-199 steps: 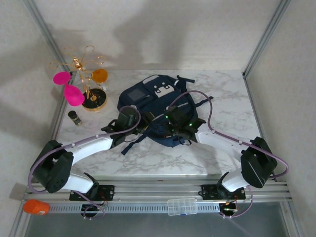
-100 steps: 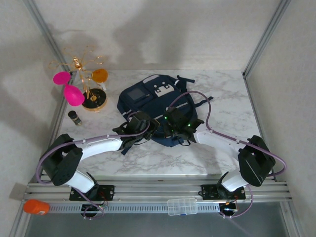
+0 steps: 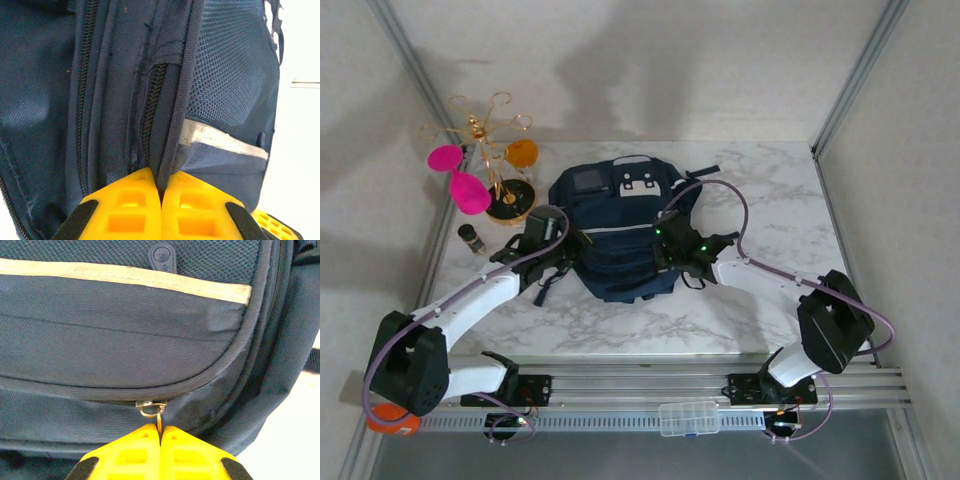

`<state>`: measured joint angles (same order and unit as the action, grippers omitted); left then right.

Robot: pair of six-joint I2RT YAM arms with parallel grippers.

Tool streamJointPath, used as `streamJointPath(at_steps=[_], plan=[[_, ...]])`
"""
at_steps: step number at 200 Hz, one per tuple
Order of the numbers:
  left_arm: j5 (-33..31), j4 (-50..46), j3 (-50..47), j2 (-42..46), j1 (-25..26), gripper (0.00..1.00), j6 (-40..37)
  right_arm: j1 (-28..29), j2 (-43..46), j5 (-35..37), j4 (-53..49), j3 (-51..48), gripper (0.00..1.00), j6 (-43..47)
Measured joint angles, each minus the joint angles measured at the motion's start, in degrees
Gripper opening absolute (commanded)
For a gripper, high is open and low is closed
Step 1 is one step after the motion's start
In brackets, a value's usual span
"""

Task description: Pack books, pencil case, and school supplies into a backpack

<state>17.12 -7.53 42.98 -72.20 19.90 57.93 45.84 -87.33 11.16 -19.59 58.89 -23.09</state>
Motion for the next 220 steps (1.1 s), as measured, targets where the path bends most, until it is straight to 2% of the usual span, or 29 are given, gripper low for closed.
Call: streamJointPath(at_steps=[7, 16, 39, 71, 101, 121, 141, 158, 181, 220], plan=[[0.46, -0.09, 0.02, 0.00, -0.63, 0.33, -1.07, 0.50, -0.31, -0.24, 0.09, 0.37, 0.00, 0.28], [0.70, -0.04, 0.02, 0.07, -1.05, 0.46, -1.38, 1.14, -0.48, -0.26, -0.20, 0.85, 0.00, 0.48], [0.22, 0.76, -0.57, 2.32, 0.09, 0.59, 0.50, 2.08, -0.66, -0.24, -0.66, 1.25, 0.00, 0.85], [-3.87, 6.69, -6.05, 8.98, 10.27, 0.63, 11.06, 2.23, -0.66, -0.37, -0.57, 1.20, 0.00, 0.81], [-9.05, 11.06, -9.40, 7.26, 18.12, 0.63, 22.18, 2.27, -0.66, -0.33, -0.13, 0.83, 0.00, 0.81], [-11.98, 12.94, -7.32, 2.25, 19.98, 0.55, 27.02, 2.32, -0.66, -0.31, 0.52, 0.28, 0.00, 0.85], [-14.84, 15.41, -3.21, -3.48, 20.81, 0.54, 30.32, 2.36, -0.66, -0.31, 1.01, -0.20, 0.00, 0.87], [-16.50, 16.63, 0.57, -7.34, 21.46, 0.48, 32.39, 2.38, -0.66, -0.31, 1.22, -0.20, 0.00, 0.90], [-17.99, 18.08, 3.13, -11.32, 22.18, 0.34, 35.80, 2.36, -0.66, -0.04, 1.66, -0.28, 0.00, 0.90], [-19.45, 18.23, 3.15, -14.91, 22.77, 0.03, 39.47, 2.36, -0.70, 0.83, 1.86, -0.46, 0.00, 0.85]])
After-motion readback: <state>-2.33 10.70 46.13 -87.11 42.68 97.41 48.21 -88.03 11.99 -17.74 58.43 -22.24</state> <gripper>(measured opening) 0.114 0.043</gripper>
